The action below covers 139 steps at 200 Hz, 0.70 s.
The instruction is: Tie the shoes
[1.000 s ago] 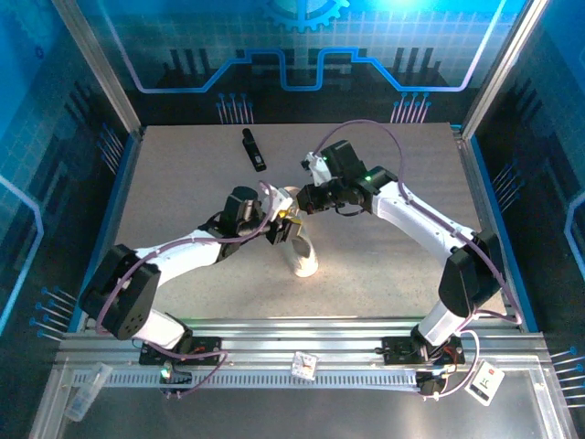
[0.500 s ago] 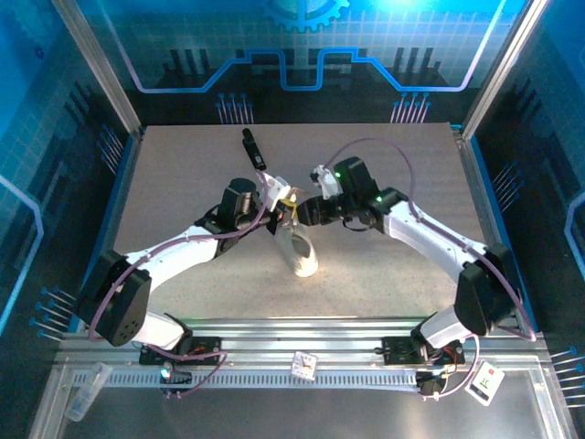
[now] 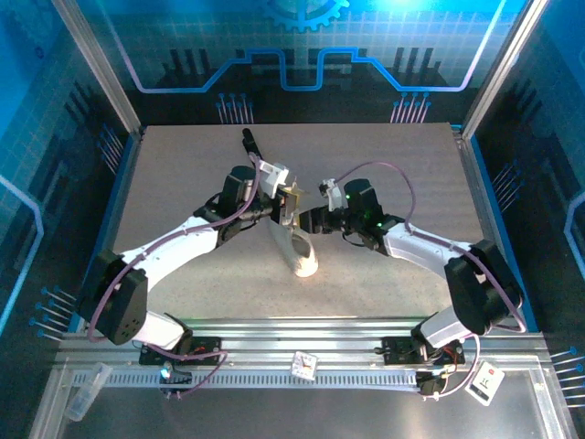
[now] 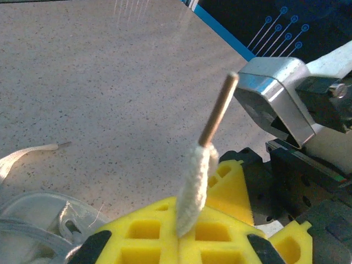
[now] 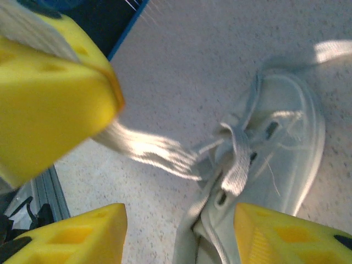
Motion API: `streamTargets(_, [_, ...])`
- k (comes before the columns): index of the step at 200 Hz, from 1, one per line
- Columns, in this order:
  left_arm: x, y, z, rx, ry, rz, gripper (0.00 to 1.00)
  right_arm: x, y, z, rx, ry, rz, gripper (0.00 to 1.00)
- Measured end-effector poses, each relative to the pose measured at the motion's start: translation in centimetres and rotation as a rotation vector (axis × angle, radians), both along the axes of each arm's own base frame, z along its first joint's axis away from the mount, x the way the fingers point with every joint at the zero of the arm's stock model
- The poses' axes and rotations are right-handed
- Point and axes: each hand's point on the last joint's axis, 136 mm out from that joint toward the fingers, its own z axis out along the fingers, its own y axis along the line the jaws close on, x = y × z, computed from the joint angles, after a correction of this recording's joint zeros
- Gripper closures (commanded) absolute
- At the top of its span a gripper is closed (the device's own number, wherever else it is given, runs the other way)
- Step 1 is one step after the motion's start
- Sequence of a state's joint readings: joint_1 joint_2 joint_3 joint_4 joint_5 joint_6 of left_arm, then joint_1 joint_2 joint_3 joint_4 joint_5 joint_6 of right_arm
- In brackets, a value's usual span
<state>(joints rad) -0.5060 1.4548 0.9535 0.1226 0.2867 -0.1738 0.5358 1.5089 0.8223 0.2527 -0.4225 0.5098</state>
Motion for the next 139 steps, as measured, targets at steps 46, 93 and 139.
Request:
streamTargets(46, [0.4, -0.2, -0.5, -0.018, 0.087, 0.029, 0.99, 0.9, 0.7, -0.8, 0.017, -0.023, 0.006, 0.46])
streamTargets(93, [-0.6, 1.6, -1.7, -0.007, 0.131, 0.039, 1.00, 2.6, -1.9, -2.4, -0.124, 0.065, -0.131, 0.46])
streamTargets(139, [-5.2, 2.5, -4.8, -0.015, 0.212, -0.042, 1.00, 7.4, -3.0, -0.3, -0.255, 0.109, -0.230, 0.44])
